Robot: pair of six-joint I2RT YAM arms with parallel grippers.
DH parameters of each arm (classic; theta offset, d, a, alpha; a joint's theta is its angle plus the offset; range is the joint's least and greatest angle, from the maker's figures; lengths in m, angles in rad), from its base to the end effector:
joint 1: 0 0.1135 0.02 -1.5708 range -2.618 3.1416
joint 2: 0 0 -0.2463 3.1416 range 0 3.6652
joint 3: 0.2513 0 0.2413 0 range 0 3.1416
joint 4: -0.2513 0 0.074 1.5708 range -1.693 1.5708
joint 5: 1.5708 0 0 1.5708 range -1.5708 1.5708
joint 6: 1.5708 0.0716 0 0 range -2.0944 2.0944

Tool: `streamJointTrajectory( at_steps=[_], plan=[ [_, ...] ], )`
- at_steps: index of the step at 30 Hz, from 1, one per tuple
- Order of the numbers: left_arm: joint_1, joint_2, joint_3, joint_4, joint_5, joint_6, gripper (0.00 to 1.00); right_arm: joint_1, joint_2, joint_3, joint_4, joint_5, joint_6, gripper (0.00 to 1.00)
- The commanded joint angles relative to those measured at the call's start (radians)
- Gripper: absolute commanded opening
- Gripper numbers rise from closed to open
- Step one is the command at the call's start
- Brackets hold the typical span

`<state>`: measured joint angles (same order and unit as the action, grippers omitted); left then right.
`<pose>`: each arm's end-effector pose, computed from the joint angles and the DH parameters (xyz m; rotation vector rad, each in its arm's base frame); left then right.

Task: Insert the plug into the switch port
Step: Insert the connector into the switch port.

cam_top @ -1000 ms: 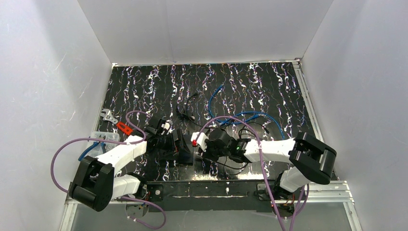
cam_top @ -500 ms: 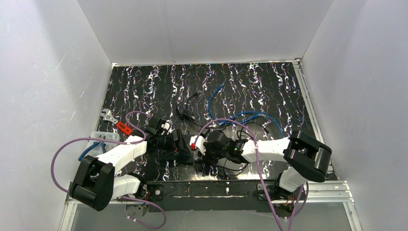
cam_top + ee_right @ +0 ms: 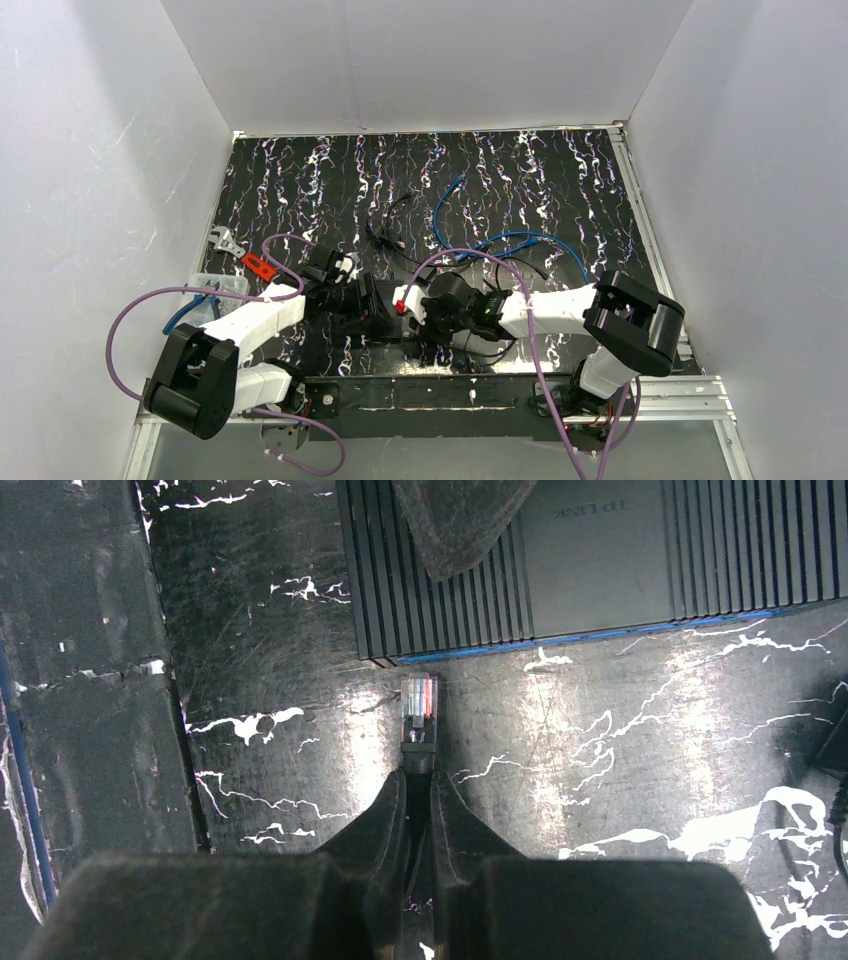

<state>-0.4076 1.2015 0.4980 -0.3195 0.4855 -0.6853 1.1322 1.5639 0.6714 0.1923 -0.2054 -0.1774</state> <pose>0.1884 -0.1178 0.1205 -0.1915 2.7559 -0.9855 0.1235 0.2976 0.1226 -1.5265 1.8024 0.7201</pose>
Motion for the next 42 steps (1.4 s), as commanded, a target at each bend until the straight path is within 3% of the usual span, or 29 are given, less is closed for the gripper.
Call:
streamJointTrajectory(
  at_steps=[1, 20, 42],
  plan=[
    [0.005, -0.008, -0.007, -0.007, 0.024, 0.006, 0.66, 0.008, 0.019, 0.023, 0.049, -0.008, 0.022, 0.01],
    [0.006, 0.004, -0.016, 0.009, 0.042, 0.007, 0.56, 0.008, 0.027, 0.037, 0.085, 0.031, 0.034, 0.01],
    [0.005, 0.015, -0.019, 0.02, 0.047, 0.008, 0.54, 0.027, -0.004, 0.031, 0.091, 0.027, 0.028, 0.01]
  ],
)
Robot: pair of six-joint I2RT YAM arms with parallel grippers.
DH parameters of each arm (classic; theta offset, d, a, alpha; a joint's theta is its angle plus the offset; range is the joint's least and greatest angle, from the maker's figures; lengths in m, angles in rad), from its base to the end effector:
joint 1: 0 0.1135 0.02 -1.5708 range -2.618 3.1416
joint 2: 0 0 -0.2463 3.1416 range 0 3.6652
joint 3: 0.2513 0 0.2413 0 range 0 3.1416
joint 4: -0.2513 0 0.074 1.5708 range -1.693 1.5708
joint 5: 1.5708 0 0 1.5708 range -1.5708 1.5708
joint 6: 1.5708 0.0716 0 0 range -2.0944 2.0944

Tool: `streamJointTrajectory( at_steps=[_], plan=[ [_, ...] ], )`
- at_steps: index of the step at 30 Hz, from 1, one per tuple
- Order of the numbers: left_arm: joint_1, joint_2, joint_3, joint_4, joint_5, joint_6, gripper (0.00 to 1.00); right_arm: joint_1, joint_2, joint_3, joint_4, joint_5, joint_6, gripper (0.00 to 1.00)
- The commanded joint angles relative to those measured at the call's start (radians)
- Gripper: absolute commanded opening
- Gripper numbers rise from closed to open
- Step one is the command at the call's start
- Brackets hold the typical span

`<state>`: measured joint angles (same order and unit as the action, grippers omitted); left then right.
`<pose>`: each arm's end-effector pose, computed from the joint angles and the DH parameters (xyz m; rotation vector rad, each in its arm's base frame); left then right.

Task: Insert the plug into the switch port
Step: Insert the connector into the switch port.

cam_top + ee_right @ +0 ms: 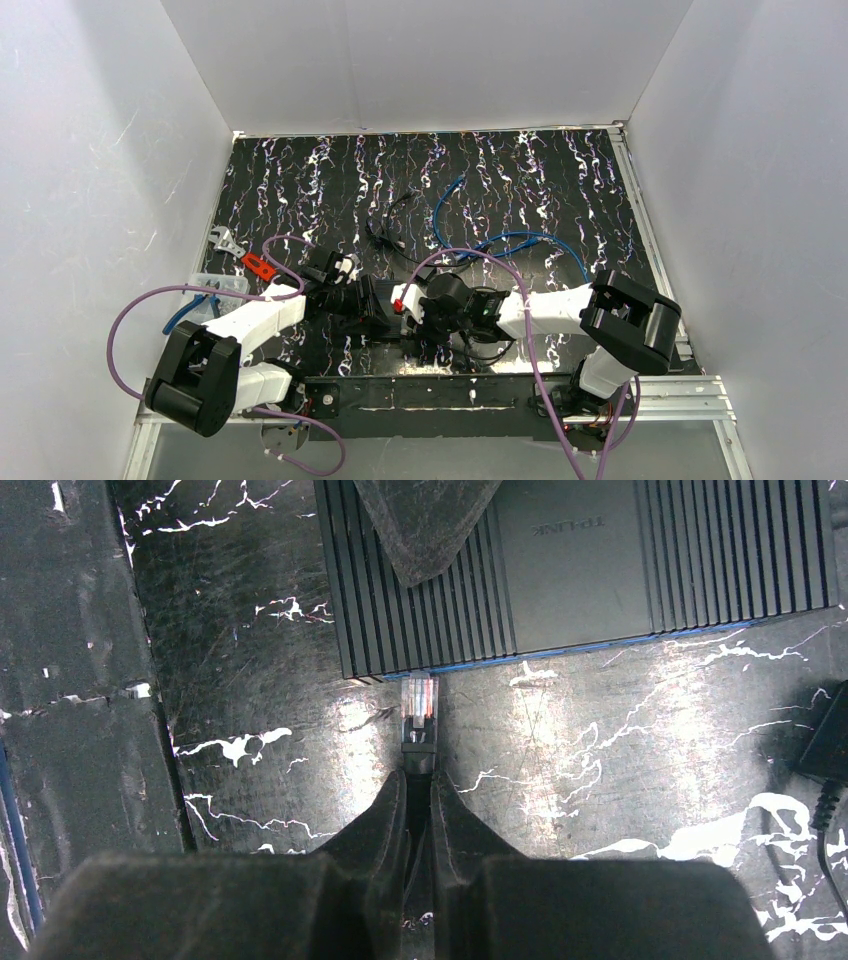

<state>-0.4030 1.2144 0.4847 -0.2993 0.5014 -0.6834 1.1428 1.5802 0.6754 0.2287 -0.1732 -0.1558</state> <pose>0.1878 -0.1175 0.1160 -0.1914 2.7622 -1.0019 0.1243 0.3023 0.1226 -1.4892 1.8010 0.7092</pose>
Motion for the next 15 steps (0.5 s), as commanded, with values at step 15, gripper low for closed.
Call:
streamJointTrajectory(
  at_steps=[15],
  plan=[
    [0.0, 0.005, -0.006, 0.002, 0.038, 0.005, 0.54, 0.021, -0.024, 0.043, 0.041, 0.057, -0.003, 0.01]
  ],
)
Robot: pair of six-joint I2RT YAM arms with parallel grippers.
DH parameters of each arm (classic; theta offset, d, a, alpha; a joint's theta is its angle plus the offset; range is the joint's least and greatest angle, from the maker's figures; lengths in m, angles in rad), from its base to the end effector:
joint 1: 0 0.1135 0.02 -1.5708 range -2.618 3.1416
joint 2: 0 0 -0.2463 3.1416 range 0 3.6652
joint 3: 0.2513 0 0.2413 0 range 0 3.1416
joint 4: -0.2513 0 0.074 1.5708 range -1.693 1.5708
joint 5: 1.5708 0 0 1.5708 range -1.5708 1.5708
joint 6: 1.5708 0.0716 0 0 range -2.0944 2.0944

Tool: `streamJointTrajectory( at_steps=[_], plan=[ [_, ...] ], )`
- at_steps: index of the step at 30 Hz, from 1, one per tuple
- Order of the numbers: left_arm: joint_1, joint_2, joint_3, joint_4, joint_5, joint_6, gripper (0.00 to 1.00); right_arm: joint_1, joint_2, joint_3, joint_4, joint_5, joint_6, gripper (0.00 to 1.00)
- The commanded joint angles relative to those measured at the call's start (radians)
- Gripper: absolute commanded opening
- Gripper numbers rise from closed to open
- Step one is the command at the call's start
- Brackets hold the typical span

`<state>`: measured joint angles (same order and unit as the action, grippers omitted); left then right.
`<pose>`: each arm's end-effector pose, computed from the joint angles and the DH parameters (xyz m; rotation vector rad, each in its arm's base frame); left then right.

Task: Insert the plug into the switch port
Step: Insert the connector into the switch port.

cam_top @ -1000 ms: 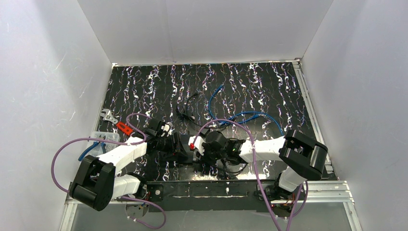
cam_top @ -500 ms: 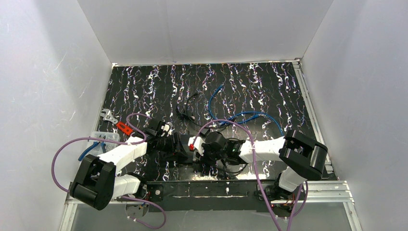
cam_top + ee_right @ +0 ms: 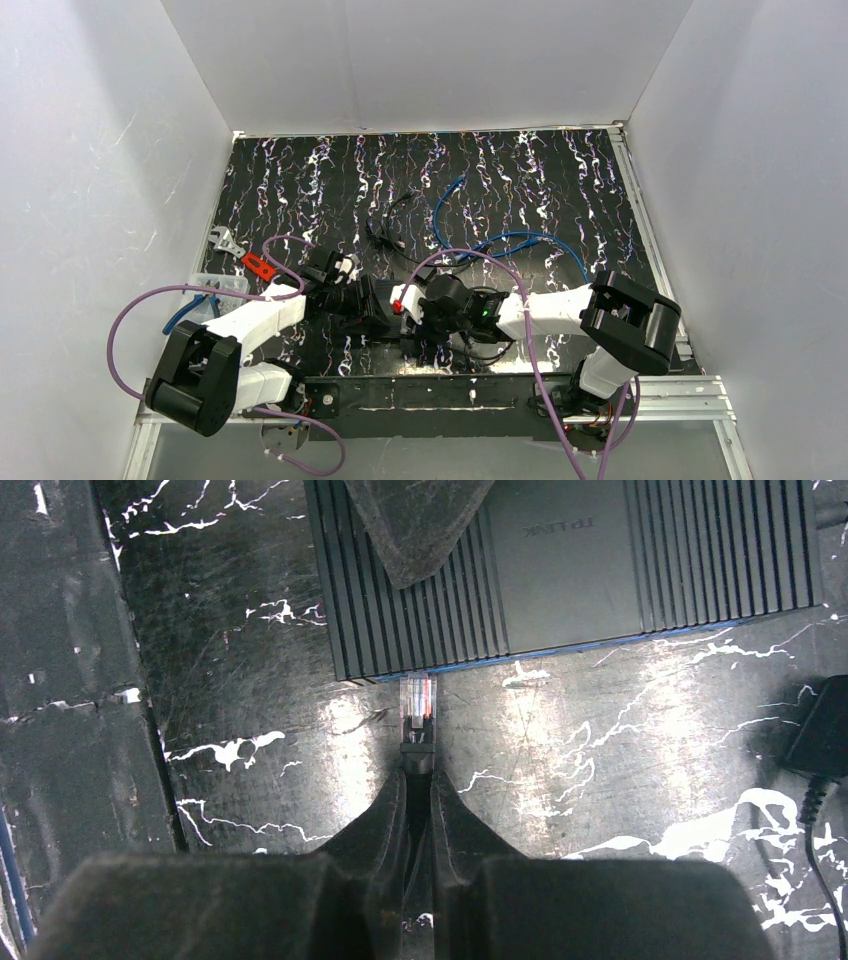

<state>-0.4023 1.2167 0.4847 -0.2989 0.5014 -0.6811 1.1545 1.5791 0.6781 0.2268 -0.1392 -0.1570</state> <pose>0.1879 -0.1174 0.1156 -0.1900 2.7634 -1.0005 0.1233 0.3034 0.1234 -1.4820 1.7983 0.6784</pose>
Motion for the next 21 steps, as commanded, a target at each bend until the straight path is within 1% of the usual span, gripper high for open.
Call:
streamJointTrajectory(
  at_steps=[1, 21],
  plan=[
    [-0.001, 0.004, -0.006, 0.002, 0.038, 0.002, 0.54, 0.008, -0.025, 0.04, 0.045, 0.027, 0.0, 0.01],
    [-0.001, 0.004, -0.008, 0.004, 0.04, 0.002, 0.54, 0.026, -0.055, 0.032, 0.043, 0.005, -0.007, 0.01]
  ],
)
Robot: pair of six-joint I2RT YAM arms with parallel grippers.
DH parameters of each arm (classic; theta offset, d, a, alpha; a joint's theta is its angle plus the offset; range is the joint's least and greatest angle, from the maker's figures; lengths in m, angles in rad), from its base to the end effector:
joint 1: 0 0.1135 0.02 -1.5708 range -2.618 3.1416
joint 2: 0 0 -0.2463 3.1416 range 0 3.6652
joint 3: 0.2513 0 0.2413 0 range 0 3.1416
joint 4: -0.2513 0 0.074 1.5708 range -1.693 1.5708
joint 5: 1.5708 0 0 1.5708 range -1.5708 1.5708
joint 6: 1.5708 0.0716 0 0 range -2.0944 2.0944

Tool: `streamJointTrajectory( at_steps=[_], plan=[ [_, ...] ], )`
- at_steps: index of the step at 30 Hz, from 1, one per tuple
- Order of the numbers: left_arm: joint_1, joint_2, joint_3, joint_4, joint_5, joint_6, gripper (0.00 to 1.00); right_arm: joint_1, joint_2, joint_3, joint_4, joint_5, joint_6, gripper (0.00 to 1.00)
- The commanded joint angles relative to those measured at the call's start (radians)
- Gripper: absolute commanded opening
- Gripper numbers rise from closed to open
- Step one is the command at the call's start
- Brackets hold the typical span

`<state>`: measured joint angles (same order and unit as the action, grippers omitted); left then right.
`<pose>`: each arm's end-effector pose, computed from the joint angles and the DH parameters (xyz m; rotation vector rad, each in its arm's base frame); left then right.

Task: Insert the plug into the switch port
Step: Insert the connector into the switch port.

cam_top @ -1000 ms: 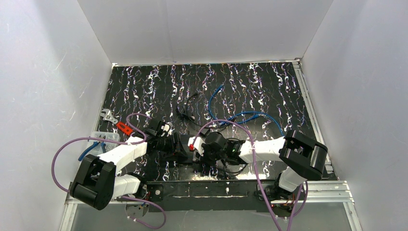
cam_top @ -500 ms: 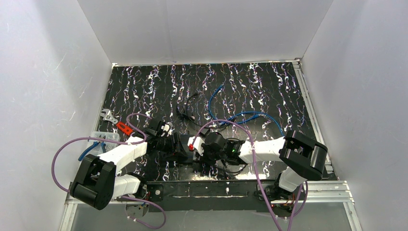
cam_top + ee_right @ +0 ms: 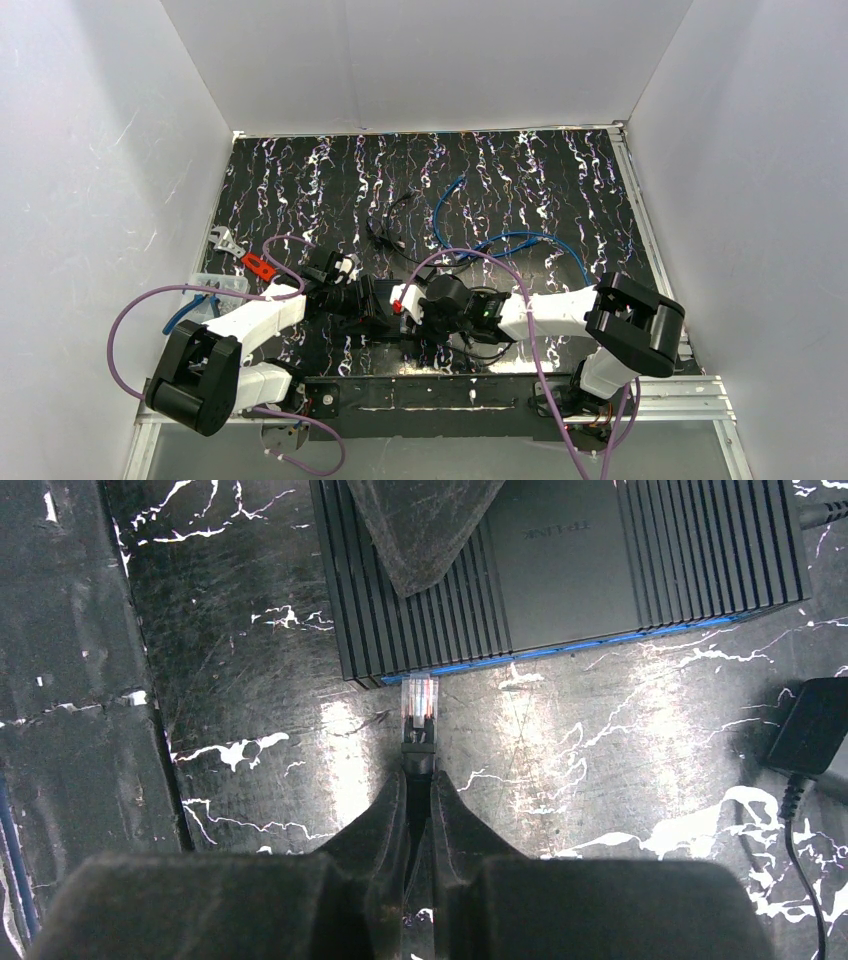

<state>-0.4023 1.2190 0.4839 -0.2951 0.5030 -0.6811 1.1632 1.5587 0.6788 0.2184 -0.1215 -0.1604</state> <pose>0.1881 -0.1175 0.1152 -0.1891 2.7630 -1.0028 0.1215 0.3033 0.1288 -1.4762 1.7830 0.6670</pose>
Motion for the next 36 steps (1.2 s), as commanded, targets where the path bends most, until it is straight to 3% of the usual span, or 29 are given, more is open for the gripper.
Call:
streamJointTrajectory(
  at_steps=[1, 13, 26, 36],
  plan=[
    [-0.001, 0.0, -0.007, 0.0, 0.039, 0.002, 0.54, 0.02, -0.035, 0.033, 0.05, -0.014, -0.004, 0.01],
    [-0.002, -0.012, -0.01, 0.0, 0.046, 0.0, 0.53, 0.053, 0.012, 0.048, 0.057, -0.018, 0.01, 0.01],
    [-0.027, -0.049, -0.04, 0.003, 0.058, -0.023, 0.44, 0.053, 0.054, 0.119, 0.038, 0.037, 0.068, 0.01],
    [-0.056, -0.052, -0.047, 0.011, 0.057, -0.026, 0.35, 0.053, 0.041, 0.137, 0.037, 0.002, 0.021, 0.01]
  ],
)
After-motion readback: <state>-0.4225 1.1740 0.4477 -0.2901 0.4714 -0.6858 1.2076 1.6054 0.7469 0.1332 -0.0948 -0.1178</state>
